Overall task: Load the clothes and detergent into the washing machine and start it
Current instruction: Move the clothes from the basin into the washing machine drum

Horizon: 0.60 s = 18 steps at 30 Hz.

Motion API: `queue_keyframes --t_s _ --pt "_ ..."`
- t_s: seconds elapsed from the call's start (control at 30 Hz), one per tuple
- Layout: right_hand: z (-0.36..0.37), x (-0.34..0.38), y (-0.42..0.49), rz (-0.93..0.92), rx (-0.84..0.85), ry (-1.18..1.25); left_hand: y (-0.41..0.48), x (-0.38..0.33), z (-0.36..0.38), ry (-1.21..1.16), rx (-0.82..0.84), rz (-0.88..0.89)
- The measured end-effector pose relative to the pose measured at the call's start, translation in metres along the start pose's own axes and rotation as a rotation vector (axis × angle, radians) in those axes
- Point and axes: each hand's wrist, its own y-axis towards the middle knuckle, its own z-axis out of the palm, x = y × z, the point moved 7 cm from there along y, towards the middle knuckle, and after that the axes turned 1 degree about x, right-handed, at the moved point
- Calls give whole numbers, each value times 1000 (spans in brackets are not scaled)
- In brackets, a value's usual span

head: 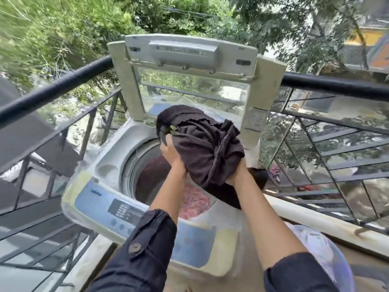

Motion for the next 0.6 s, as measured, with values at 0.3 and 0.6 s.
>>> queue_keyframes --t_s 0.3,0.6 --pt "29 -52 47 11 -86 -53 25 -63 -42 508 -48 375" --pt "17 -66 40 149 -311 -110 47 8 -86 602 -96 8"
